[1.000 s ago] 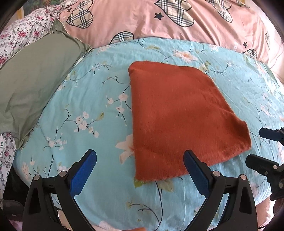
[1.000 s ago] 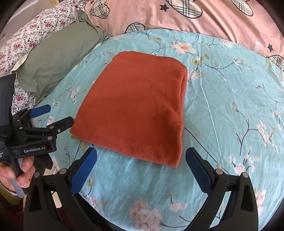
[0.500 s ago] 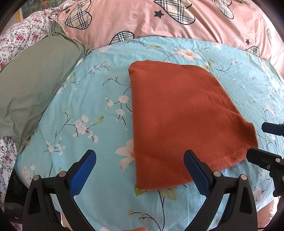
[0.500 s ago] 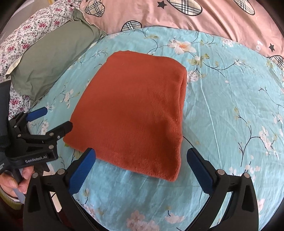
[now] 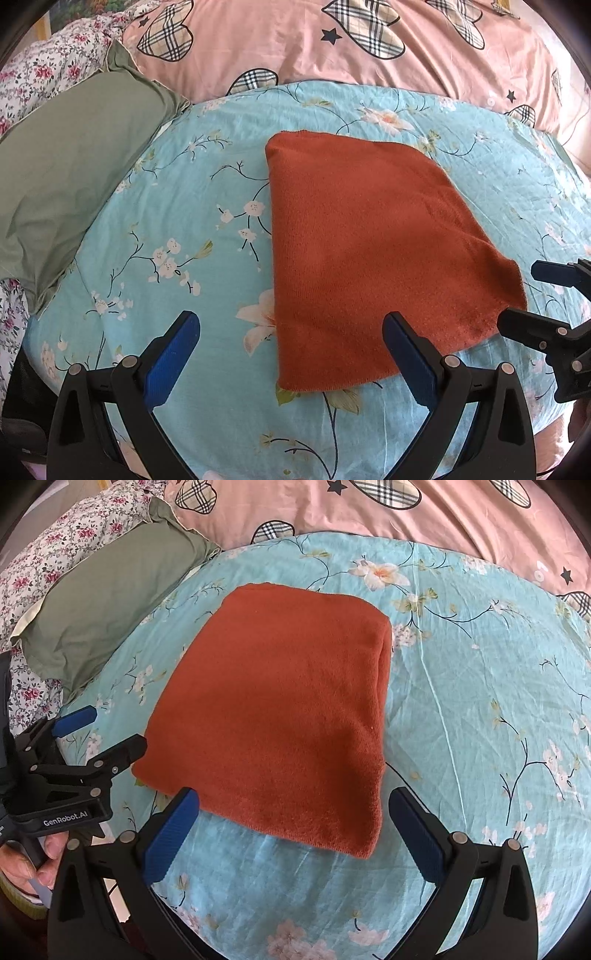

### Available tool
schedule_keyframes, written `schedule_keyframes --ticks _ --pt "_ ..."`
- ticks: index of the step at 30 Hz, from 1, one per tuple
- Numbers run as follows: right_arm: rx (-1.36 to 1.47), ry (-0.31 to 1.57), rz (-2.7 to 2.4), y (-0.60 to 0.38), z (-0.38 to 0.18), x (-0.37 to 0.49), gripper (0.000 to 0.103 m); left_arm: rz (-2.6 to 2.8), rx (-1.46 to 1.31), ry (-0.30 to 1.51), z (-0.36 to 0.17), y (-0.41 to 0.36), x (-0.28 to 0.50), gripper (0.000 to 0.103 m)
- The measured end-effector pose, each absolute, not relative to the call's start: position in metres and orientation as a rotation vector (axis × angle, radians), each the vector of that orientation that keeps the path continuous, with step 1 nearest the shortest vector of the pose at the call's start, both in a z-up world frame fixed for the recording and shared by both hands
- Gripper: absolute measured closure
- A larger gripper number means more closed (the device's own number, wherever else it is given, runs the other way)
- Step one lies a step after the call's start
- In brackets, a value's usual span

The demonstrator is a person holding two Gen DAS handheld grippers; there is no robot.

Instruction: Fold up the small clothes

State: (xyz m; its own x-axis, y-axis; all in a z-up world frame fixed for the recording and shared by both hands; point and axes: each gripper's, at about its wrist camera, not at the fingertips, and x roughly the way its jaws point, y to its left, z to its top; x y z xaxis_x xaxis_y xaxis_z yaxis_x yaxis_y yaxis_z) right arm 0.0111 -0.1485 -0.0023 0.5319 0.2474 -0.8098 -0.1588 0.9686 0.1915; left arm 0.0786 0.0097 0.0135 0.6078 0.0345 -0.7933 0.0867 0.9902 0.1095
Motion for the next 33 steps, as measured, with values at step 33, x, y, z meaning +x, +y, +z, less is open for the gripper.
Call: schedule_keyframes --ticks 33 --pt "0.117 0.985 0.232 -0.1563 -0.0042 0.0196 0.001 -0.063 0.109 0.926 0.0154 0.0117 0.0802 0.003"
